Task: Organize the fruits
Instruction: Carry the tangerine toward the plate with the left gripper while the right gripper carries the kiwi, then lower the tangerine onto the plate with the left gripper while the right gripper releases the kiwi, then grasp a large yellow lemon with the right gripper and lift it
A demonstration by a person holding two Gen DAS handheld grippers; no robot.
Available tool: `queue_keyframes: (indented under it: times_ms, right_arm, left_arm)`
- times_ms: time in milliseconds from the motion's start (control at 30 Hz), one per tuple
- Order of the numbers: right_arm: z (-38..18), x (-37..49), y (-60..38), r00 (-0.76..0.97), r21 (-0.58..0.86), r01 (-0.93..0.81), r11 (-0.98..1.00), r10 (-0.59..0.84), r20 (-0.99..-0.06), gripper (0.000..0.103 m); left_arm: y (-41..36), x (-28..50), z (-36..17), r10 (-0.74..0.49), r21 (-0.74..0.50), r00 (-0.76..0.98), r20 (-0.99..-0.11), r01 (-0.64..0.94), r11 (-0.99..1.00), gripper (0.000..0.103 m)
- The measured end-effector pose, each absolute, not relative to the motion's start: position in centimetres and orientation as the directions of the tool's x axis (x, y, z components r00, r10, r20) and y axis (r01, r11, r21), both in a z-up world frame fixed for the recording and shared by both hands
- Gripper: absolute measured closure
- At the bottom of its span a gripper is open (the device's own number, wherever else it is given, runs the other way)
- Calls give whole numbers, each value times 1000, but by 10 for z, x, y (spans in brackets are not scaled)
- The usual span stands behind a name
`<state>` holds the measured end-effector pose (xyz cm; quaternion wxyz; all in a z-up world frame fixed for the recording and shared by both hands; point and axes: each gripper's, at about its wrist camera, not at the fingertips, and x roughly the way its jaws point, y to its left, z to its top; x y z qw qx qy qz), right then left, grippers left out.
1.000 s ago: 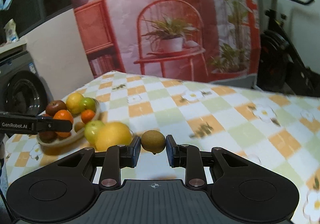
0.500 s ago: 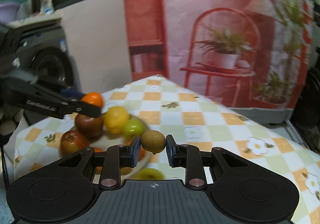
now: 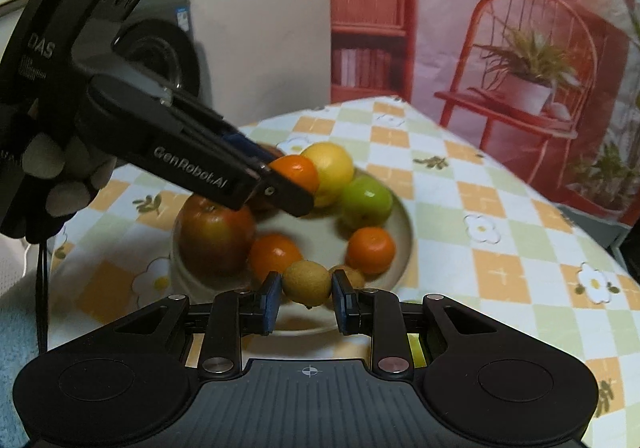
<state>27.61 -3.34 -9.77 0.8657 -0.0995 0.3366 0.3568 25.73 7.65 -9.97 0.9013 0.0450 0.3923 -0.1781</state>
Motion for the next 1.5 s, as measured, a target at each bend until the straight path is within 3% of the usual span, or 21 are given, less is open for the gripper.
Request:
queue_keyframes:
  times_ms: [733,1167,1500]
  right_arm:
    - [-108,269,-21,484,66,-708,703,552,-679,75]
    - [-95,248,-80,645,36,-595,803,504,-575,73]
    - [-101,239,-137,755,42,-455,889,411,-511,56]
  left_arm:
    - [80,258,-106,-260,-64,627,-735,317,946,65]
    - [67,246,-91,-264,-91,692,-672,276,957,64]
    - [38,241,-89,-276,-90,704,-654,291,953,63]
